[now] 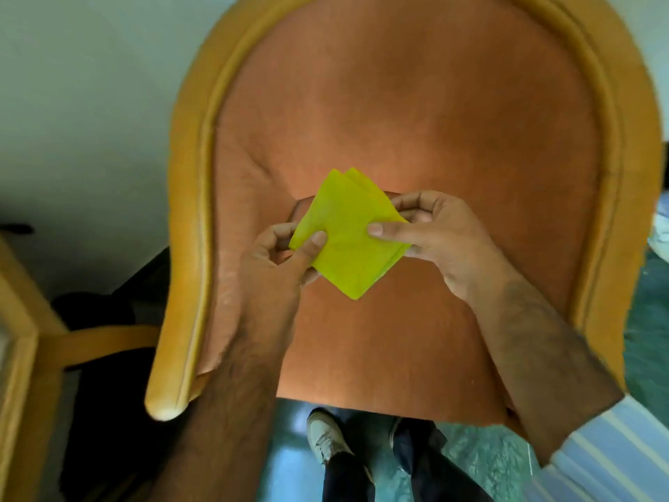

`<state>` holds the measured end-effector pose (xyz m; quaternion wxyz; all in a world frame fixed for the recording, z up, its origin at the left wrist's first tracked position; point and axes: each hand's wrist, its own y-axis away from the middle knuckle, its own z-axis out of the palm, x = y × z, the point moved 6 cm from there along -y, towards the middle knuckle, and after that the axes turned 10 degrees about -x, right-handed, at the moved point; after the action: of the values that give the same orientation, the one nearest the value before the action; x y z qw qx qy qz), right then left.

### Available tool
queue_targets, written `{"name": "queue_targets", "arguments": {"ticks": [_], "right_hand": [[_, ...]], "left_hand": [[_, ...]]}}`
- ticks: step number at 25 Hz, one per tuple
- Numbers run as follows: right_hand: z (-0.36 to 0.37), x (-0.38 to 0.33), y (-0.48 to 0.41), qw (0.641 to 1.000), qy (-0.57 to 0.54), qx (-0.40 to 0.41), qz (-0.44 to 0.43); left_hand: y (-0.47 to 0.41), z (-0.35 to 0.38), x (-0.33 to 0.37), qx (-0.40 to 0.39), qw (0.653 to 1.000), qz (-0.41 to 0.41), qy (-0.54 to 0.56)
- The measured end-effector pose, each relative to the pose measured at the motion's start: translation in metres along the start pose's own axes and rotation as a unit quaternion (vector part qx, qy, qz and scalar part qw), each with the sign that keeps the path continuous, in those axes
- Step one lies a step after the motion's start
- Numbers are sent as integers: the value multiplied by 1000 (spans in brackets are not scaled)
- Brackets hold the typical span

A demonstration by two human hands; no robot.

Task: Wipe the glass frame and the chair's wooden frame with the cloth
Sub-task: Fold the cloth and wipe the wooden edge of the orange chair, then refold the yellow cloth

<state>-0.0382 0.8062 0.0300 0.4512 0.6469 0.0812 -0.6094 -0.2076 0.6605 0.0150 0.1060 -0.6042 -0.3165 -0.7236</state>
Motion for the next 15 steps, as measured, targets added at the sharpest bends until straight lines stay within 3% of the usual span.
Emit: {"name": "queue_targets", "arguments": {"ticks": [4, 9, 15], "right_hand": [[106, 2, -22, 994, 60, -86, 23], [232, 25, -21, 968, 132, -205, 61], [355, 92, 19, 899, 228, -353, 126]], "left_hand": [[49, -102, -2, 80, 995, -8, 65], [130, -201, -16, 219, 973, -12, 68], [257, -282, -64, 357, 929, -49, 81]]}}
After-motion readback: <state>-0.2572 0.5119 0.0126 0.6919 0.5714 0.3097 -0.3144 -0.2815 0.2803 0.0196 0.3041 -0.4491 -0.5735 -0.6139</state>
